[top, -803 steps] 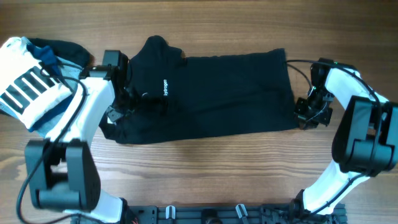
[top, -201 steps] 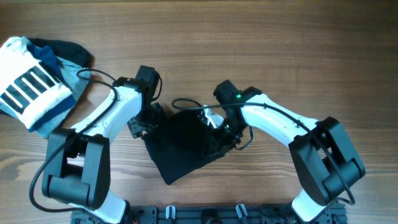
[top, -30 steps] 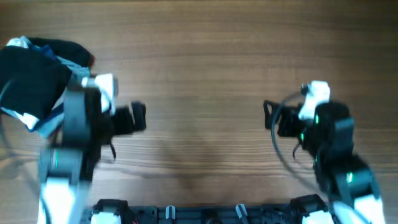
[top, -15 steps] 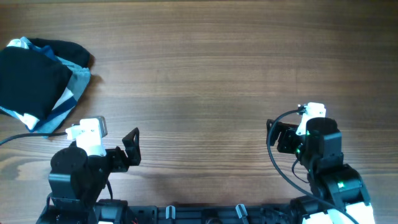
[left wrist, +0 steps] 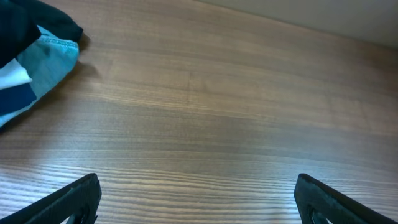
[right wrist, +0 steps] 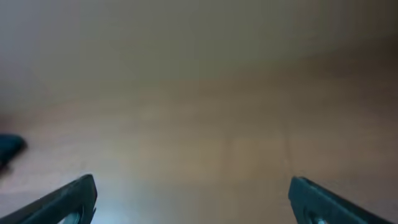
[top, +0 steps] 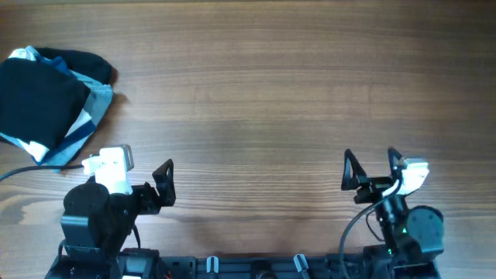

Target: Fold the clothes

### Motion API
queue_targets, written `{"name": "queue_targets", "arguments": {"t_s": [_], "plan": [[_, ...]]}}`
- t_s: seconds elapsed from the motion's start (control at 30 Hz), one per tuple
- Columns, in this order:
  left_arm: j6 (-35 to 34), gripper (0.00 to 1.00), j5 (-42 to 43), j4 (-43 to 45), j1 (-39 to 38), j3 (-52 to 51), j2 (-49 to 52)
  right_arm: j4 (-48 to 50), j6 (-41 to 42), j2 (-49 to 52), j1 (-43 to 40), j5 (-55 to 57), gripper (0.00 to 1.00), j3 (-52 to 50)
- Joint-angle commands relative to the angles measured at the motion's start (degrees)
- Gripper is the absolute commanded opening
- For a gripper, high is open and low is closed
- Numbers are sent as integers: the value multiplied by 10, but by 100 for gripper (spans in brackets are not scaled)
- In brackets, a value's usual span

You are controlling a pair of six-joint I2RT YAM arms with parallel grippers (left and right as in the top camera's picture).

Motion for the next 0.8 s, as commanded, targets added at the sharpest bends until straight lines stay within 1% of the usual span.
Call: {"name": "queue_targets", "arguments": {"t_s": [0.0, 0.07, 0.1, 0.17, 0.2, 0.27, 0.77], "plan": [[-5, 100, -6, 2, -2, -3, -2, 122, -69, -18, -24, -53, 100, -69], [-5, 100, -6, 2, -2, -4, -2, 227, -92, -18, -24, -52, 100, -123], [-5, 100, -6, 2, -2, -4, -2, 257, -112, -18, -24, -42, 100, -142], [-5, 100, -6, 2, -2, -4, -2, 254, -147, -18, -26, -31, 100, -142], [-5, 100, -6, 1, -2, -3, -2, 218, -157, -18, -27, -32, 100, -142], [-5, 100, -6, 2, -2, -3, -2, 212, -108, -18, -27, -29, 100, -142], [-5, 100, -6, 1, -2, -3, -2, 212, -109, -17, -27, -29, 100, -142]]}}
